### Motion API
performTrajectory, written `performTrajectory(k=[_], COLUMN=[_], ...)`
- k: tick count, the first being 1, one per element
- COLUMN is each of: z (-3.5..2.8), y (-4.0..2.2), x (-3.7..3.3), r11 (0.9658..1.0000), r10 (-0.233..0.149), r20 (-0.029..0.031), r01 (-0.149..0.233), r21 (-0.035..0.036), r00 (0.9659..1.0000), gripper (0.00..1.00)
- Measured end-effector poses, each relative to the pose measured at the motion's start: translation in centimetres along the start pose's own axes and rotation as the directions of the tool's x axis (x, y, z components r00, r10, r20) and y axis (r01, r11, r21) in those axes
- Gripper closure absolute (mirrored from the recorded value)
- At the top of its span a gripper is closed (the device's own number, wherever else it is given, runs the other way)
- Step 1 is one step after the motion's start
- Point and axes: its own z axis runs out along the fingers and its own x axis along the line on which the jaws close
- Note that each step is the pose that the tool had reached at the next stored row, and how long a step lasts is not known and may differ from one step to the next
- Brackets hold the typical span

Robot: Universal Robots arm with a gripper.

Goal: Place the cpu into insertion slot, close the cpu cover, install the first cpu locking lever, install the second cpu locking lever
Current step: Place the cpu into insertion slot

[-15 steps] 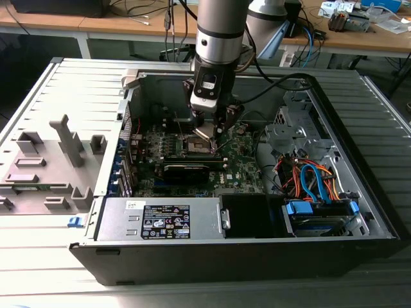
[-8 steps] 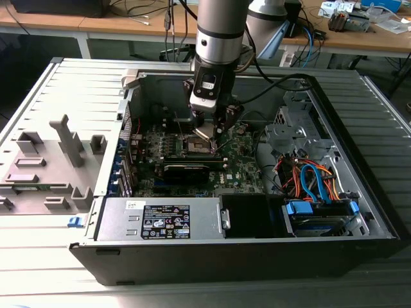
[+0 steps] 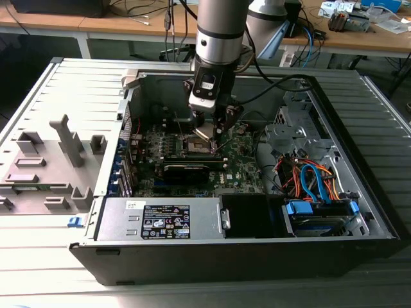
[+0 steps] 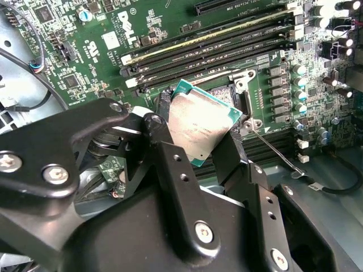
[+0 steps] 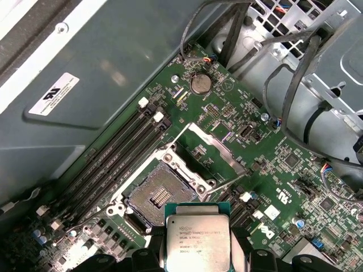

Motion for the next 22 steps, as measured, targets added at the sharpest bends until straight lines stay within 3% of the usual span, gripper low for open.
performTrajectory(k=[22], z=[0.15], y=[-0.03], x=[-0.04], r11=[0.9991], r10=[0.041], r20=[-0.0012], r01=[-0.041], r21=[0.0002], r00=[0.9991], gripper=[0.45])
